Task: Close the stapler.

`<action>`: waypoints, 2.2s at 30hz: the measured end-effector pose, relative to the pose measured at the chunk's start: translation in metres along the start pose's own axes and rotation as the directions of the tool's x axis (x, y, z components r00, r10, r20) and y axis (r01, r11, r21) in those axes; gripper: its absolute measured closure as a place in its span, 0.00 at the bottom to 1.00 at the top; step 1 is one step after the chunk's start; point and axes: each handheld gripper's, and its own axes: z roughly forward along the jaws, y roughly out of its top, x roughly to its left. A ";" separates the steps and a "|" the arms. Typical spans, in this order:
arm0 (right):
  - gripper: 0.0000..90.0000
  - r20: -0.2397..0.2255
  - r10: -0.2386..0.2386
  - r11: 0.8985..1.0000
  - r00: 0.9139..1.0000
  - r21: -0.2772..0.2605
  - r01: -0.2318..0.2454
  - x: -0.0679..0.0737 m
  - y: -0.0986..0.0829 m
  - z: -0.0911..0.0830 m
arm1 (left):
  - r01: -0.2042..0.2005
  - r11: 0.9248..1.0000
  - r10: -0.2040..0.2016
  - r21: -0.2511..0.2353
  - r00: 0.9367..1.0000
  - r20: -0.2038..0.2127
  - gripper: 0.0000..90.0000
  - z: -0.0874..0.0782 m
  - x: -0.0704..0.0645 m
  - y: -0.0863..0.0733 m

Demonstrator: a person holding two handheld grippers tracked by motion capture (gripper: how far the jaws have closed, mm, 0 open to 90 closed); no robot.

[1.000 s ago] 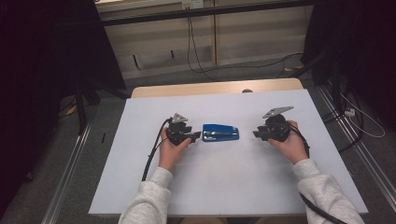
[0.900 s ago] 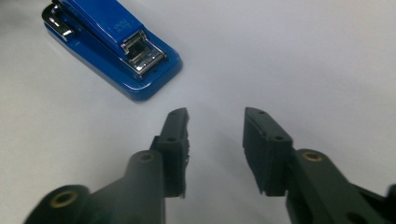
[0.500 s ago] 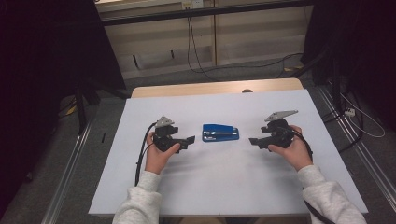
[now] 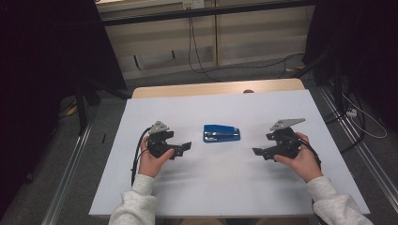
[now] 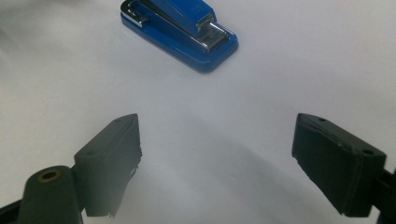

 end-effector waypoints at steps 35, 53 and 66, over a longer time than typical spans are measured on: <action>0.09 -0.013 -0.019 1.000 1.000 0.022 0.019 0.016 -0.035 -0.031 | -0.026 1.000 0.026 0.010 0.999 -0.035 0.06 -0.052 0.000 -0.032; 0.09 -0.014 -0.015 1.000 1.000 -0.006 0.015 0.020 -0.044 -0.049 | -0.017 1.000 0.016 -0.013 0.998 -0.065 0.06 -0.079 0.008 -0.047; 0.09 -0.015 -0.015 1.000 1.000 -0.009 0.015 0.021 -0.049 -0.056 | -0.007 1.000 0.008 0.003 0.996 -0.083 0.06 -0.092 0.015 -0.060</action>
